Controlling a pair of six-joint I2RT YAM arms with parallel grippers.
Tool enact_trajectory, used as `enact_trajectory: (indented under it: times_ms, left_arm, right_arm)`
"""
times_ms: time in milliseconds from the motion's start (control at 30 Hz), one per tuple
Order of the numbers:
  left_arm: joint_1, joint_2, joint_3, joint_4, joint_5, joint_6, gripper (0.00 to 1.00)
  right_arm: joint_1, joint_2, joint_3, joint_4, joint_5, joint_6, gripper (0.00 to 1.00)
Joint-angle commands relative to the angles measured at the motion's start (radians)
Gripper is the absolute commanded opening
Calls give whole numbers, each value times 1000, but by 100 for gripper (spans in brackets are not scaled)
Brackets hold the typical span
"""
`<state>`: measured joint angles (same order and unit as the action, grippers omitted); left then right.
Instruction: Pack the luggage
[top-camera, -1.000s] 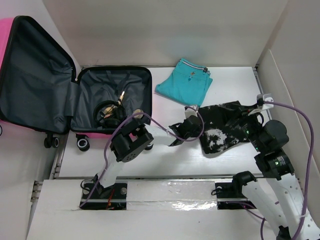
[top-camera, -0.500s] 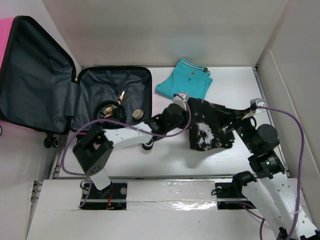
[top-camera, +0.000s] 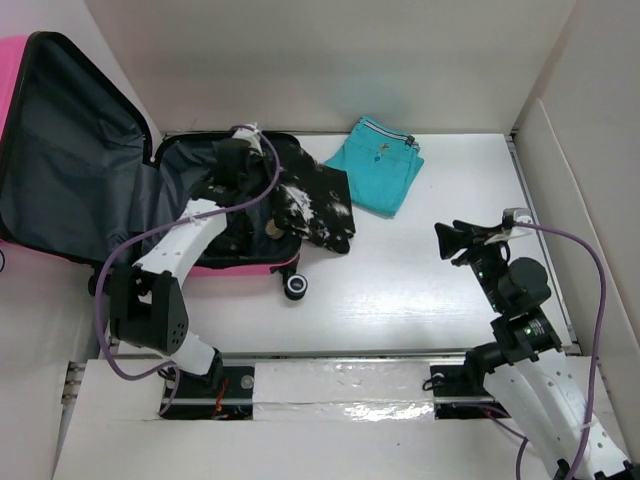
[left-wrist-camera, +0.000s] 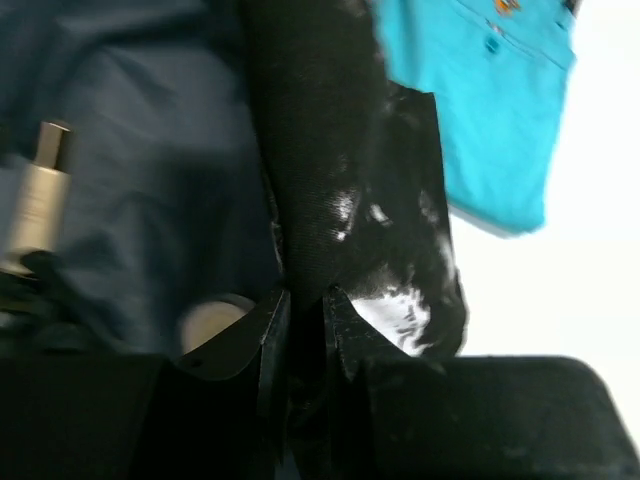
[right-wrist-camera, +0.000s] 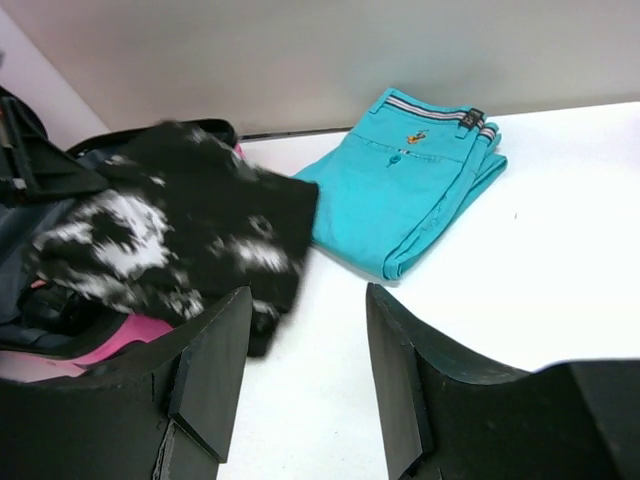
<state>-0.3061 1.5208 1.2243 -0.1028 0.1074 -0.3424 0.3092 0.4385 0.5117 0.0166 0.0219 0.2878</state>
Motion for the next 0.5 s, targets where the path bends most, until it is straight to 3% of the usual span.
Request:
enact_trajectory:
  times_ms: [0, 233, 467]
  left_arm:
    - [116, -73, 69, 97, 15, 151, 0]
    - [317, 62, 191, 17, -2, 200, 0]
    - [495, 110, 135, 52, -37, 187, 0]
  right_arm:
    - [8, -1, -7, 62, 29, 2, 56]
    - [8, 29, 8, 36, 18, -4, 56]
    - [8, 32, -9, 65, 7, -12, 56]
